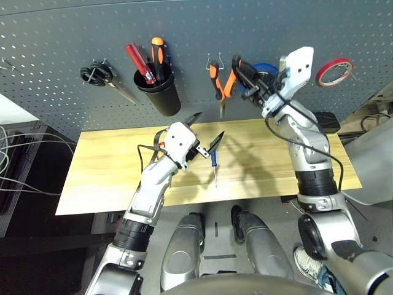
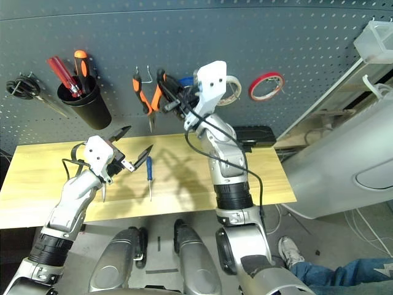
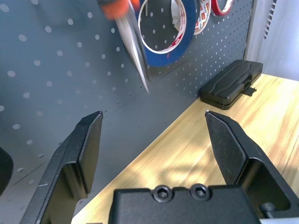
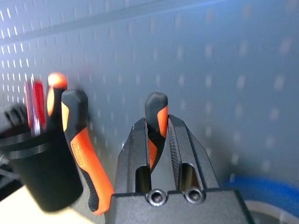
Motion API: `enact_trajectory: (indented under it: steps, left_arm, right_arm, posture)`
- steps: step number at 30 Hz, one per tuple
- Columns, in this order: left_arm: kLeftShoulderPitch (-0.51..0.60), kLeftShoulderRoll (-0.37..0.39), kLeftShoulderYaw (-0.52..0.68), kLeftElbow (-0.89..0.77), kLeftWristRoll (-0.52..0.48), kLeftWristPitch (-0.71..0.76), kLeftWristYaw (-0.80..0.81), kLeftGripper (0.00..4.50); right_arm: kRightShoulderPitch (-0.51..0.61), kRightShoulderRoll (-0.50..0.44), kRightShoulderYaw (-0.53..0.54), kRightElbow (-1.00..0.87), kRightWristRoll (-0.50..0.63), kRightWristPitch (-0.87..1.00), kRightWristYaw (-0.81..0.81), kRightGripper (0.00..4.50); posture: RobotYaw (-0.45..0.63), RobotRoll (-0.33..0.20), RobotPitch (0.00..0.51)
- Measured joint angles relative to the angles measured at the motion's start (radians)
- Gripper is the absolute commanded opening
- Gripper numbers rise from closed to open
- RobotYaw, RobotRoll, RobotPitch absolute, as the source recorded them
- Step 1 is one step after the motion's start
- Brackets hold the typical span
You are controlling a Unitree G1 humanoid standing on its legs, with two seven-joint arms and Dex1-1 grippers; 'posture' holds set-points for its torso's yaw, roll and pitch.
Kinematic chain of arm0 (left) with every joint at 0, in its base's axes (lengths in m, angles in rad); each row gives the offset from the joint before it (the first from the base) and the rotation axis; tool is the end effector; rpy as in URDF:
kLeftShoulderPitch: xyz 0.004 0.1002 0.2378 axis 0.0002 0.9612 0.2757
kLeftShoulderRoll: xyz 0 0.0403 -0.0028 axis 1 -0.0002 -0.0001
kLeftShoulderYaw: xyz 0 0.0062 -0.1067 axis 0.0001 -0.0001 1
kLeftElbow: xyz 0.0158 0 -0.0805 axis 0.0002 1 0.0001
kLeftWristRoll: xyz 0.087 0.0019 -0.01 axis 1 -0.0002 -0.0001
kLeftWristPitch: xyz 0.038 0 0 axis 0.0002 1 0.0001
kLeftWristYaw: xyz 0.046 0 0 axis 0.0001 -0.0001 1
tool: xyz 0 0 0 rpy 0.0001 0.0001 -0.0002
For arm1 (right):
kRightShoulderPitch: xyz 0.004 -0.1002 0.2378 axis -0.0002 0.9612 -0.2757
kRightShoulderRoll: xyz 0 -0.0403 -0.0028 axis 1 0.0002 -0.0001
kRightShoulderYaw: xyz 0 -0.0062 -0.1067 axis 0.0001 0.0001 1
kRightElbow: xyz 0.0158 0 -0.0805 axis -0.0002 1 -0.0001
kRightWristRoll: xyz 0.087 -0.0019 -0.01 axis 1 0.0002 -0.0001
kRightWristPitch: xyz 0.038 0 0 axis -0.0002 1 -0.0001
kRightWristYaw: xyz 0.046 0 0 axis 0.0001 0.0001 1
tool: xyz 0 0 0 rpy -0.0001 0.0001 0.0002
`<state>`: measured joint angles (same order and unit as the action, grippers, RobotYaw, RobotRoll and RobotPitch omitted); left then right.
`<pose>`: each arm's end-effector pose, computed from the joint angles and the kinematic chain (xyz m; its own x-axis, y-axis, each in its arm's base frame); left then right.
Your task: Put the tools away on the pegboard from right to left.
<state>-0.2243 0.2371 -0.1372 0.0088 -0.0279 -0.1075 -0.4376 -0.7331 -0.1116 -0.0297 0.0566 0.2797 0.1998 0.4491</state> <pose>0.2303 0.1564 0.0871 0.7869 -0.5994 0.1468 0.5324 0.7797 0.3297 0.2938 -0.1253 0.1970 0.6808 0.5929 0.4301 -0.6128 0.7827 -0.1089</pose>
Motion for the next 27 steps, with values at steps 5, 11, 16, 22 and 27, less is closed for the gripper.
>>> enact_trajectory:
  steps: [5,11,16,22,27]
  left_arm:
    - [-0.053,-0.023,0.011,0.0,-0.022,0.021,0.005,4.5]
    - [-0.121,-0.044,0.041,0.006,-0.035,0.04,0.026,4.5]
    - [-0.149,-0.059,0.044,0.012,-0.045,0.053,0.039,4.5]
    - [-0.149,-0.059,0.043,0.012,-0.045,0.063,0.043,4.5]
    - [-0.149,-0.055,0.044,0.012,-0.045,0.073,0.046,4.5]
  right_arm:
    - [-0.068,0.034,-0.014,0.004,0.017,-0.012,-0.032,0.39]
    - [-0.162,0.066,-0.029,0.087,0.016,-0.121,-0.052,0.39]
    - [-0.233,0.074,-0.031,0.146,0.009,-0.21,-0.06,0.39]
    - [-0.248,0.072,-0.031,0.219,-0.027,-0.312,-0.07,0.39]
    - [-0.248,0.069,-0.03,0.277,-0.059,-0.381,-0.072,0.39]
  posture:
    - [0.12,0.0,0.2]
    - [0.13,0.0,0.202]
    - [0.14,0.0,0.211]
    - [0.15,0.0,0.219]
    - [0.15,0.0,0.234]
